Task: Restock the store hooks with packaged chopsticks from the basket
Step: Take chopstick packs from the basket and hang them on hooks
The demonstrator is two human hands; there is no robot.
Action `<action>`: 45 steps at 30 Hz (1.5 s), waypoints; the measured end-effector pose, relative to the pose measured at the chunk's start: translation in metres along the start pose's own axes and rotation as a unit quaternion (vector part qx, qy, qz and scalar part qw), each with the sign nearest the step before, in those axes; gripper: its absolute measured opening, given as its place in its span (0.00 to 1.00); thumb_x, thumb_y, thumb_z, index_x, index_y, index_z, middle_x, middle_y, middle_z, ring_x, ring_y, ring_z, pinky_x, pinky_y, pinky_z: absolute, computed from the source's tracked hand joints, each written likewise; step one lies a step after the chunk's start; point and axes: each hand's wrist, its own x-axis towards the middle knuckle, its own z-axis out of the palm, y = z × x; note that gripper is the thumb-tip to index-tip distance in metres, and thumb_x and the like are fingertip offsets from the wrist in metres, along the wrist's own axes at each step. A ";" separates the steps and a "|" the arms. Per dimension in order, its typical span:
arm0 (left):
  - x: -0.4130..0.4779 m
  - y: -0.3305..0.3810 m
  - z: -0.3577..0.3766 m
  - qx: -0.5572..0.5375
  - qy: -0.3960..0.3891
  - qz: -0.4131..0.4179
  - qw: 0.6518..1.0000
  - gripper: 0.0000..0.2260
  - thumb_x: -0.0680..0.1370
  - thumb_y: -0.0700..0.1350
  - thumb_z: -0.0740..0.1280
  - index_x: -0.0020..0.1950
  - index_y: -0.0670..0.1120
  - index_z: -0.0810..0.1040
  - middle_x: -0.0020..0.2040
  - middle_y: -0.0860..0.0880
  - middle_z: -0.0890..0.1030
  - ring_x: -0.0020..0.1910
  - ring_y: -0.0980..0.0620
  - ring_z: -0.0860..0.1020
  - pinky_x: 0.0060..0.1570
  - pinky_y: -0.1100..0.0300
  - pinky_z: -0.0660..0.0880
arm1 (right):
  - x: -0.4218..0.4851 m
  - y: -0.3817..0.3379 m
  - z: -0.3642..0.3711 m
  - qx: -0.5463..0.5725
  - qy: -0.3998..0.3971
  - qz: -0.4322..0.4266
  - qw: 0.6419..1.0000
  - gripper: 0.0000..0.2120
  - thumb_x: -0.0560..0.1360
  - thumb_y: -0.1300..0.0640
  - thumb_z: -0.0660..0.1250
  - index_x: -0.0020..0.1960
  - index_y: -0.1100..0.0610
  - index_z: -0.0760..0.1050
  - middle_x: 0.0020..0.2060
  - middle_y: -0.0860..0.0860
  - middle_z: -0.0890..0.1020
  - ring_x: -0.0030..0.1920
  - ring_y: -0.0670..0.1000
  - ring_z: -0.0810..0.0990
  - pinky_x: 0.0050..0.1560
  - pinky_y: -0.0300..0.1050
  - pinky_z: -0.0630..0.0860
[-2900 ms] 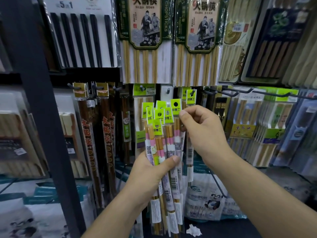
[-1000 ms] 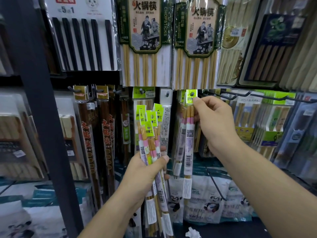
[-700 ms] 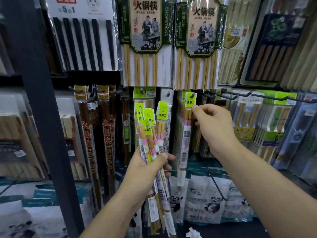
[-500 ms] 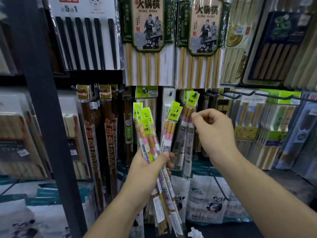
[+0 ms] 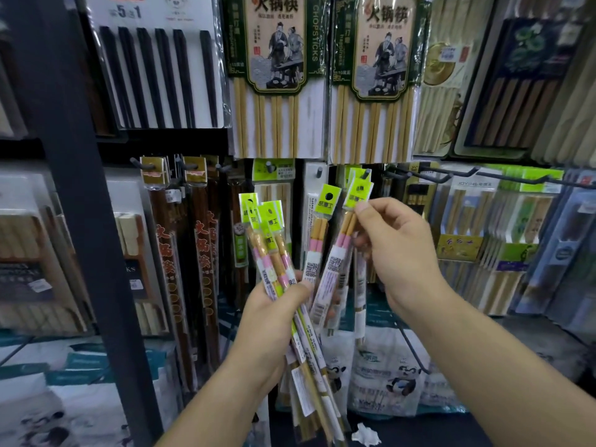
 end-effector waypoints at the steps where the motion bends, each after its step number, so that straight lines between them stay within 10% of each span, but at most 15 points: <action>1: 0.000 0.000 -0.001 0.008 0.004 0.002 1.000 0.07 0.81 0.40 0.68 0.50 0.48 0.86 0.50 0.44 0.87 0.50 0.45 0.86 0.47 0.51 0.84 | 0.003 -0.002 -0.001 -0.004 0.010 -0.007 1.000 0.12 0.82 0.56 0.66 0.41 0.53 0.81 0.33 0.49 0.82 0.32 0.43 0.77 0.31 0.32 0.72; 28: -0.003 0.003 -0.001 0.038 0.000 0.004 0.999 0.03 0.81 0.40 0.70 0.54 0.44 0.81 0.44 0.42 0.86 0.46 0.42 0.87 0.46 0.52 0.83 | 0.027 0.007 -0.015 -0.153 0.079 -0.051 0.984 0.11 0.79 0.47 0.69 0.42 0.52 0.75 0.32 0.45 0.75 0.32 0.42 0.72 0.38 0.40 0.70; 34: -0.004 0.001 0.004 0.069 -0.010 0.032 0.997 0.02 0.73 0.50 0.73 0.43 0.56 0.85 0.45 0.45 0.87 0.51 0.42 0.86 0.62 0.38 0.78 | -0.003 0.004 0.002 -0.121 -0.043 -0.098 0.987 0.06 0.79 0.53 0.69 0.44 0.48 0.81 0.37 0.46 0.83 0.37 0.41 0.78 0.38 0.30 0.74; 45: -0.008 0.002 0.007 0.108 -0.040 0.029 0.993 0.08 0.80 0.44 0.71 0.50 0.58 0.86 0.49 0.52 0.88 0.51 0.52 0.86 0.59 0.49 0.79 | -0.007 0.004 0.008 -0.099 -0.068 -0.070 0.990 0.12 0.82 0.56 0.66 0.40 0.52 0.80 0.28 0.42 0.78 0.32 0.41 0.75 0.34 0.32 0.72</action>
